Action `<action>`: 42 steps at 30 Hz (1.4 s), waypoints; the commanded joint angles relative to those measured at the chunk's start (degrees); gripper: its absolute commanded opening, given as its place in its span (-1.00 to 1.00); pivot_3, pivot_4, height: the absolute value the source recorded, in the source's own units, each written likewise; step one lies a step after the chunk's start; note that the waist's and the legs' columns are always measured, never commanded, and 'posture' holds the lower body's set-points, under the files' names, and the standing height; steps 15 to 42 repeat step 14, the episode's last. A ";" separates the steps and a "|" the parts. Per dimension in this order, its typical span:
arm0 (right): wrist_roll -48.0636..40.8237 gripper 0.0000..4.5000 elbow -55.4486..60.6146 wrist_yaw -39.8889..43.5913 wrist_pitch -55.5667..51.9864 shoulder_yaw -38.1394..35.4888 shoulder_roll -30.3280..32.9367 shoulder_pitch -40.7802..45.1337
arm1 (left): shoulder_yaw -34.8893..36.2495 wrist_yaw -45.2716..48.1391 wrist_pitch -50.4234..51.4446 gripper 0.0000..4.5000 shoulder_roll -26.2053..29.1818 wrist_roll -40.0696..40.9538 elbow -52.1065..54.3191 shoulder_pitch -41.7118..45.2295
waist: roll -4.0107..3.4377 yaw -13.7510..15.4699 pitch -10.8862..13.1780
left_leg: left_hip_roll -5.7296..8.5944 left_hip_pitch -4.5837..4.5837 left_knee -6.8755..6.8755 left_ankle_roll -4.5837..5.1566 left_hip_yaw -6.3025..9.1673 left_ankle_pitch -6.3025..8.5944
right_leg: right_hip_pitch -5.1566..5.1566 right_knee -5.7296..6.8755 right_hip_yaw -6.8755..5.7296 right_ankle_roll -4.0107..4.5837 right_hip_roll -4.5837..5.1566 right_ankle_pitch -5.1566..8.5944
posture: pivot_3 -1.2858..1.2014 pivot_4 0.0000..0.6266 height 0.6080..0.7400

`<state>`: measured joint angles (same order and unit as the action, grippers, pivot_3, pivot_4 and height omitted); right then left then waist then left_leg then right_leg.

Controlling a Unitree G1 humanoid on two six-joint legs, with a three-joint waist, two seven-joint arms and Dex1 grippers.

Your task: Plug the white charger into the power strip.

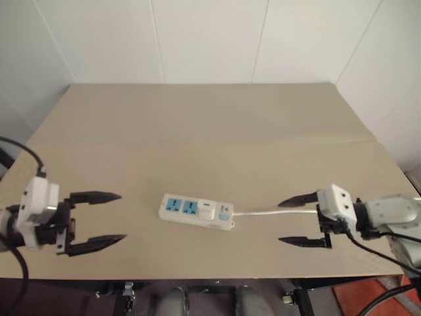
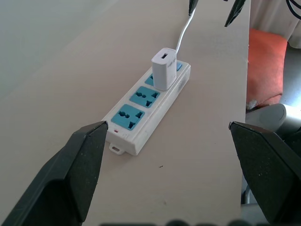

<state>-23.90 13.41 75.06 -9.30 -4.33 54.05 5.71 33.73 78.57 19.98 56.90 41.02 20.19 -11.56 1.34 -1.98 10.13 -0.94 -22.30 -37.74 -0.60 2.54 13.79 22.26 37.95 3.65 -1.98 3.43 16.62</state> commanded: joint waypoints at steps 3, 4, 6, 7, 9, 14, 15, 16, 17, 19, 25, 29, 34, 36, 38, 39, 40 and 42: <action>-1.46 0.99 2.85 -1.75 -2.01 -4.13 1.25 -1.34 | 1.21 -0.99 -0.32 1.00 -1.06 1.42 1.44 1.15 | 0.00 0.01 0.01 | 0.01 0.00 0.00 0.00 -0.01 0.00 | 0.00 0.00 0.02 0.00 0.01 0.00 | 0.03 -0.52 1.00; -1.72 0.99 2.97 -2.00 -2.47 -4.69 1.35 -1.57 | 0.61 -1.20 -0.41 1.00 -1.05 0.78 0.99 1.37 | 0.00 0.00 0.01 | 0.01 0.00 0.00 0.00 -0.01 0.00 | 0.00 0.00 0.02 0.00 0.00 0.00 | 0.03 -0.52 1.00; -1.85 0.99 3.25 -2.43 -2.85 -5.65 1.50 -2.16 | -0.56 -1.28 -0.79 1.00 -0.89 -0.61 0.20 1.55 | 0.00 0.00 0.01 | 0.01 0.00 0.00 0.00 -0.02 0.00 | 0.00 0.00 0.02 0.00 0.00 0.00 | 0.03 -0.52 1.00; -1.83 0.99 3.49 -2.60 -3.02 -6.00 1.50 -2.50 | -0.99 -1.19 -1.28 1.00 -0.91 -1.31 0.02 1.51 | 0.00 -0.01 0.01 | 0.02 0.00 0.00 0.00 -0.03 0.00 | 0.00 0.00 0.02 0.00 0.00 0.00 | 0.03 -0.52 1.00; -1.63 0.99 4.05 -2.90 -3.18 -6.37 1.46 -3.05 | -1.33 -0.82 -1.44 1.00 -0.90 -1.54 -0.06 1.42 | 0.00 -0.08 0.01 | 0.02 0.00 0.00 0.00 -0.03 0.00 | 0.00 0.00 0.03 0.00 -0.01 0.00 | 0.03 -0.52 1.00; -2.20 0.99 5.86 -3.85 -4.16 -7.50 1.21 -4.47 | -2.92 -2.29 -0.28 1.00 -1.43 -1.08 0.32 2.39 | 0.00 -0.08 0.01 | 0.02 0.00 0.00 0.00 -0.04 0.00 | 0.00 0.01 0.03 0.00 0.00 0.00 | 0.03 -0.52 1.00; -2.20 0.99 5.86 -3.85 -4.16 -7.50 1.21 -4.47 | -2.92 -2.29 -0.28 1.00 -1.43 -1.08 0.32 2.39 | 0.00 -0.08 0.01 | 0.02 0.00 0.00 0.00 -0.04 0.00 | 0.00 0.01 0.03 0.00 0.00 0.00 | 0.03 -0.52 1.00; -2.20 0.99 5.86 -3.85 -4.16 -7.50 1.21 -4.47 | -2.92 -2.29 -0.28 1.00 -1.43 -1.08 0.32 2.39 | 0.00 -0.08 0.01 | 0.02 0.00 0.00 0.00 -0.04 0.00 | 0.00 0.01 0.03 0.00 0.00 0.00 | 0.03 -0.52 1.00; -2.20 0.99 5.86 -3.85 -4.16 -7.50 1.21 -4.47 | -2.92 -2.29 -0.28 1.00 -1.43 -1.08 0.32 2.39 | 0.00 -0.08 0.01 | 0.02 0.00 0.00 0.00 -0.04 0.00 | 0.00 0.01 0.03 0.00 0.00 0.00 | 0.03 -0.52 1.00; -2.20 0.99 5.86 -3.85 -4.16 -7.50 1.21 -4.47 | -2.92 -2.29 -0.28 1.00 -1.43 -1.08 0.32 2.39 | 0.00 -0.08 0.01 | 0.02 0.00 0.00 0.00 -0.04 0.00 | 0.00 0.01 0.03 0.00 0.00 0.00 | 0.03 -0.52 1.00; -2.20 0.99 5.86 -3.85 -4.16 -7.50 1.21 -4.47 | -2.92 -2.29 -0.28 1.00 -1.43 -1.08 0.32 2.39 | 0.00 -0.08 0.01 | 0.02 0.00 0.00 0.00 -0.04 0.00 | 0.00 0.01 0.03 0.00 0.00 0.00 | 0.03 -0.52 1.00; -2.20 0.99 5.86 -3.85 -4.16 -7.50 1.21 -4.47 | -2.92 -2.29 -0.28 1.00 -1.43 -1.08 0.32 2.39 | 0.00 -0.08 0.01 | 0.02 0.00 0.00 0.00 -0.04 0.00 | 0.00 0.01 0.03 0.00 0.00 0.00 | 0.03 -0.52 1.00; -2.20 0.99 5.86 -3.85 -4.16 -7.50 1.21 -4.47 | -2.92 -2.29 -0.28 1.00 -1.43 -1.08 0.32 2.39 | 0.00 -0.08 0.01 | 0.02 0.00 0.00 0.00 -0.04 0.00 | 0.00 0.01 0.03 0.00 0.00 0.00 | 0.03 -0.52 1.00; -2.20 0.99 5.86 -3.85 -4.16 -7.50 1.21 -4.47 | -2.92 -2.29 -0.28 1.00 -1.43 -1.08 0.32 2.39 | 0.00 -0.08 0.01 | 0.02 0.00 0.00 0.00 -0.04 0.00 | 0.00 0.01 0.03 0.00 0.00 0.00 | 0.03 -0.52 1.00; -2.20 0.99 5.86 -3.85 -4.16 -7.50 1.21 -4.47 | -2.92 -2.29 -0.28 1.00 -1.43 -1.08 0.32 2.39 | 0.00 -0.08 0.01 | 0.02 0.00 0.00 0.00 -0.04 0.00 | 0.00 0.01 0.03 0.00 0.00 0.00 | 0.03 -0.52 1.00; -2.20 0.99 5.86 -3.85 -4.16 -7.50 1.21 -4.47 | -2.92 -2.29 -0.28 1.00 -1.43 -1.08 0.32 2.39 | 0.00 -0.08 0.01 | 0.02 0.00 0.00 0.00 -0.04 0.00 | 0.00 0.01 0.03 0.00 0.00 0.00 | 0.03 -0.52 1.00; -2.20 0.99 5.86 -3.85 -4.16 -7.50 1.21 -4.47 | -2.92 -2.29 -0.28 1.00 -1.43 -1.08 0.32 2.39 | 0.00 -0.08 0.01 | 0.02 0.00 0.00 0.00 -0.04 0.00 | 0.00 0.01 0.03 0.00 0.00 0.00 | 0.03 -0.52 1.00; -2.20 0.99 5.86 -3.85 -4.16 -7.50 1.21 -4.47 | -2.92 -2.29 -0.28 1.00 -1.43 -1.08 0.32 2.39 | 0.00 -0.08 0.01 | 0.02 0.00 0.00 0.00 -0.04 0.00 | 0.00 0.01 0.03 0.00 0.00 0.00 | 0.03 -0.52 1.00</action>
